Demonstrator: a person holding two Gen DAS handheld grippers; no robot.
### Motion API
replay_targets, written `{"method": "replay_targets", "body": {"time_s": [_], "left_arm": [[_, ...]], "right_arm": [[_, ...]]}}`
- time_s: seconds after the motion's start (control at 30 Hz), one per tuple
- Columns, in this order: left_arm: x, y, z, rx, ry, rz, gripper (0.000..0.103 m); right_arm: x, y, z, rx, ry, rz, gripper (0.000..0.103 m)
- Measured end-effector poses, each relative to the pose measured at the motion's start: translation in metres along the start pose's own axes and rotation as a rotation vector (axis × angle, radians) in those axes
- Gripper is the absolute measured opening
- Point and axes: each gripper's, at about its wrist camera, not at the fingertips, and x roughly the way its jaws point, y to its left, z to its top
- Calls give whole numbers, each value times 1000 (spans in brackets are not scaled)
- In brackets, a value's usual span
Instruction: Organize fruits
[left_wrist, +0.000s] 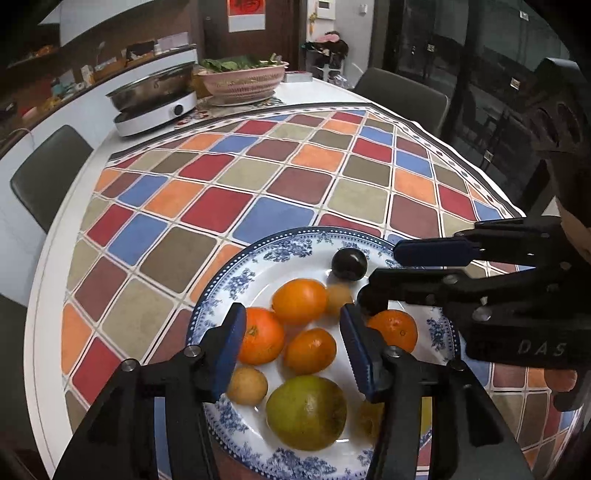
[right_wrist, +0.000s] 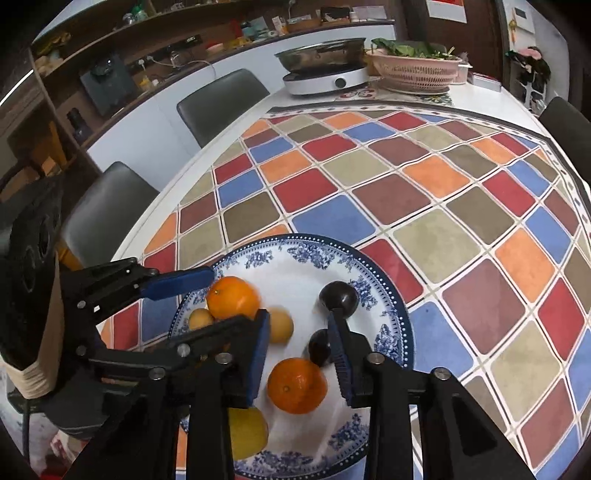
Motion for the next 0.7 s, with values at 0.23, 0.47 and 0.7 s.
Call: {"method": "replay_targets", "body": {"time_s": [0.23, 0.47, 0.7], "left_arm": [[-34, -9, -9, -36, -44, 59, 52], [-91, -26, -24, -92, -146, 127, 60], [-138, -49, -52, -106, -216, 194, 73]], "right_arm": [[-35, 8, -12, -13, -81, -69, 34], [-81, 20, -37, -13, -165, -117, 39], [-128, 32, -69, 6, -250, -157, 57]]}}
